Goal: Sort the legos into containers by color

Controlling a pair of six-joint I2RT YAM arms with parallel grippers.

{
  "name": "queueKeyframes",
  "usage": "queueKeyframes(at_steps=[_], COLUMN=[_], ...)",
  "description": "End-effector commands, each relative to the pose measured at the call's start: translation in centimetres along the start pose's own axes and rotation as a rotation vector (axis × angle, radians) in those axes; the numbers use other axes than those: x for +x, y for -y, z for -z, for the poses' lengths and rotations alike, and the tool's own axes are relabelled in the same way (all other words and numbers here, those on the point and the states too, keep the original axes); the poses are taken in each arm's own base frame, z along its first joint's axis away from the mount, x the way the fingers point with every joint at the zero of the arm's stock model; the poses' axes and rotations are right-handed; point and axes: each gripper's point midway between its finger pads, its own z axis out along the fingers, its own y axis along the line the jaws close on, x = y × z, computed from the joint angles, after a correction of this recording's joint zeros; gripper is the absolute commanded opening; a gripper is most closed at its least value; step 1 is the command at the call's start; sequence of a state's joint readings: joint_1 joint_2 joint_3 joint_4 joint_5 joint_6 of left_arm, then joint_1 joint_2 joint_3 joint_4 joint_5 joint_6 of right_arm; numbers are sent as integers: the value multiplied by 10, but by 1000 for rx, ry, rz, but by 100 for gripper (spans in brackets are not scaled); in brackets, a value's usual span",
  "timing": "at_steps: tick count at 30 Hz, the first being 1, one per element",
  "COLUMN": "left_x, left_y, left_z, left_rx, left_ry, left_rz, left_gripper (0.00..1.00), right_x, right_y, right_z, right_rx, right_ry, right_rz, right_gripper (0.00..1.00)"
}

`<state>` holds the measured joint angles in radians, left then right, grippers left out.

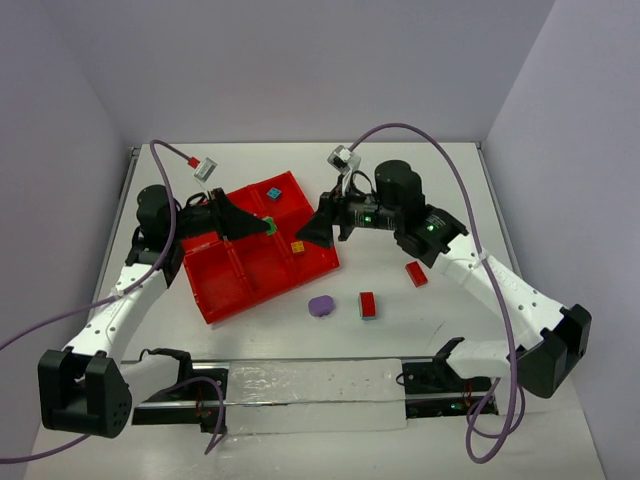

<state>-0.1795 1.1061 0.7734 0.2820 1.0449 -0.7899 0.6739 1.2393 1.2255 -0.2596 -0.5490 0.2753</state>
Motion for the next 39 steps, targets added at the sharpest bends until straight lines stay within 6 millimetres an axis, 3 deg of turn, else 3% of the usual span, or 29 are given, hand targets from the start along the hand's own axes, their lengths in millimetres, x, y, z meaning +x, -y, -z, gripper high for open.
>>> queueKeyframes(at_steps=[1, 10, 24, 28, 35, 39], left_x=[-16, -11, -12, -10, -4, -17], left_y=[39, 59, 65, 60, 44, 31], left_z=[4, 6, 1, 1, 0, 3], left_rx=[135, 221, 234, 213, 154, 15], left_ry=[-5, -42, -46, -46, -70, -30], left_rz=[-160, -216, -222, -242, -295, -397], left_gripper=[0, 0, 0, 0, 0, 0], right_x=[-11, -6, -9, -14, -8, -8], right_y=[-16, -24, -28, -28, -26, -19], right_z=[-4, -12, -38, -34, -11, 2], right_rx=[-95, -182, -228, -203, -119, -32], right_ry=[-7, -12, -34, -27, -31, -21], right_rz=[-8, 3, -24, -20, 8, -13], right_gripper=[74, 73, 74, 74, 74, 76])
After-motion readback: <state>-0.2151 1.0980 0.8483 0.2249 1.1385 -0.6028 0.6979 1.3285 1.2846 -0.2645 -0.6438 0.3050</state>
